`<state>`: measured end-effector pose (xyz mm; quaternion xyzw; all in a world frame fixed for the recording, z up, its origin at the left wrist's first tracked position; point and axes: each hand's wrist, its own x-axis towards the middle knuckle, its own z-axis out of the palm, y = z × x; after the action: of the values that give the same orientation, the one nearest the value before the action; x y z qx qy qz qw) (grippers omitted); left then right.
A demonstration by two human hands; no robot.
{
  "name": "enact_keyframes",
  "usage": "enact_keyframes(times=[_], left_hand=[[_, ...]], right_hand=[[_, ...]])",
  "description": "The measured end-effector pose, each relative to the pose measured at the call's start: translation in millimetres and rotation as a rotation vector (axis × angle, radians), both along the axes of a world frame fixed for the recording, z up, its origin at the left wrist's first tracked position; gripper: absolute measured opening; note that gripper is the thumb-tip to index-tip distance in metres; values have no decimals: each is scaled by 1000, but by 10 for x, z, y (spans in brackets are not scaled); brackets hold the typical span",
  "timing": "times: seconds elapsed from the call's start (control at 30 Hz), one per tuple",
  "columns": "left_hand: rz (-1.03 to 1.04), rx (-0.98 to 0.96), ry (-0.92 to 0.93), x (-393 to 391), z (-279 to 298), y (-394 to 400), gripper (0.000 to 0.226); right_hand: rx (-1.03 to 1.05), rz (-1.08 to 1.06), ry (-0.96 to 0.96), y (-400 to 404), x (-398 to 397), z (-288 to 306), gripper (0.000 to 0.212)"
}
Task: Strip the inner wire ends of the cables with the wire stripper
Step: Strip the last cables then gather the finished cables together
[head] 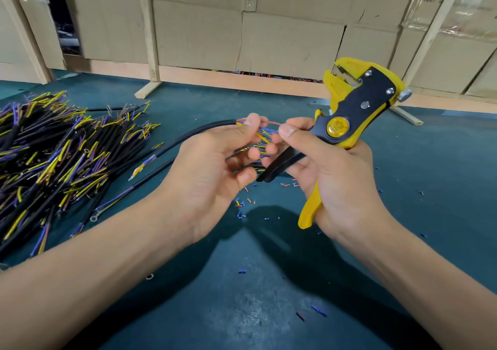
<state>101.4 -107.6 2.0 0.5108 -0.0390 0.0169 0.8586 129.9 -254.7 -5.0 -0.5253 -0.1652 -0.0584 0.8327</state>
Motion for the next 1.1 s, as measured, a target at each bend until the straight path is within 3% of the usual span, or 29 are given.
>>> enact_keyframes(times=[0.13,0.3,0.63,0.8,0.87,0.93,1.0,1.03,1.07,1.1], left_hand=[[66,205,8,2,3,-6,21],[135,319,-6,22,36,-3,18],[25,494,-17,64,101,71,18],[-148,1114,75,-13,217,198,67],[-92,1001,-148,-63,207,191,68],[103,696,-382,-95,182,120,53],[199,316,-402,-102,176,48,38],[255,227,-389,-92,168,38,32],[348,246,-409,-71,145,52,27],[461,387,-479,-47,116,86,20]], right_hand=[[-47,-101,-8,-30,34,-13,7],[-112,-191,-48,-50,31,1,11],[-203,-290,-102,-55,16,1,12],[-177,-273,-90,-79,38,24,11],[-156,-259,-75,-105,64,53,12],[-152,-238,-68,-122,86,66,14],[-155,-219,-55,-128,104,60,14],[-159,-207,-47,-126,110,52,15],[-163,-191,-41,-121,111,45,16],[-171,-173,-40,-116,107,42,17]])
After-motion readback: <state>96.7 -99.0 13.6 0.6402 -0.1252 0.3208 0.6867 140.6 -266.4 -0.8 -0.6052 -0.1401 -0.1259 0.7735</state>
